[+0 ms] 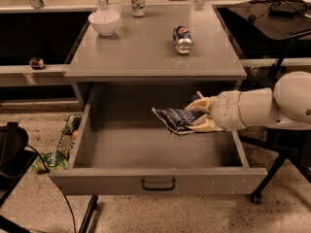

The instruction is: Pick blue chip bag from top drawer and place on counter

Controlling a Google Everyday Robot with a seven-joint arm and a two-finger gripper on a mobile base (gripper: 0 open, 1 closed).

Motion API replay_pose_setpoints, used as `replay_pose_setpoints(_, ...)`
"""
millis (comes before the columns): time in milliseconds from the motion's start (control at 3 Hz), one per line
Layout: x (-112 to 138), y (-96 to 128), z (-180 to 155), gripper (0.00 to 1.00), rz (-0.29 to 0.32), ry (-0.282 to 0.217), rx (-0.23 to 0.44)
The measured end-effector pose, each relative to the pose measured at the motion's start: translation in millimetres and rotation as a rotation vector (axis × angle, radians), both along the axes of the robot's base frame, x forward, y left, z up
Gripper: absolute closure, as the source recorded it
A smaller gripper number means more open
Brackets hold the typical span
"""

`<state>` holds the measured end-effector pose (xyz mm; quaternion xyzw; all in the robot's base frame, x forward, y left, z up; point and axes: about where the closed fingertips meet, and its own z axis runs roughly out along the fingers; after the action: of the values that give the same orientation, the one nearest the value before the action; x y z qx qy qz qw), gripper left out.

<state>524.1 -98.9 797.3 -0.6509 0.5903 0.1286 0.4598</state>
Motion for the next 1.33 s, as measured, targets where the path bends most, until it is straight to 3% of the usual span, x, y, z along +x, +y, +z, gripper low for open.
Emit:
replay_pose_setpoints(667,18.1,0.4,84.6,1.00,0.024,-0.239,-0.072)
replay_pose_setpoints(1000,45.1,1.2,117.3,1.00,0.035,-0.327,-0.066)
replay_pose_setpoints(1333,45.1,1.3,117.3,1.00,0.035,-0.327,-0.066)
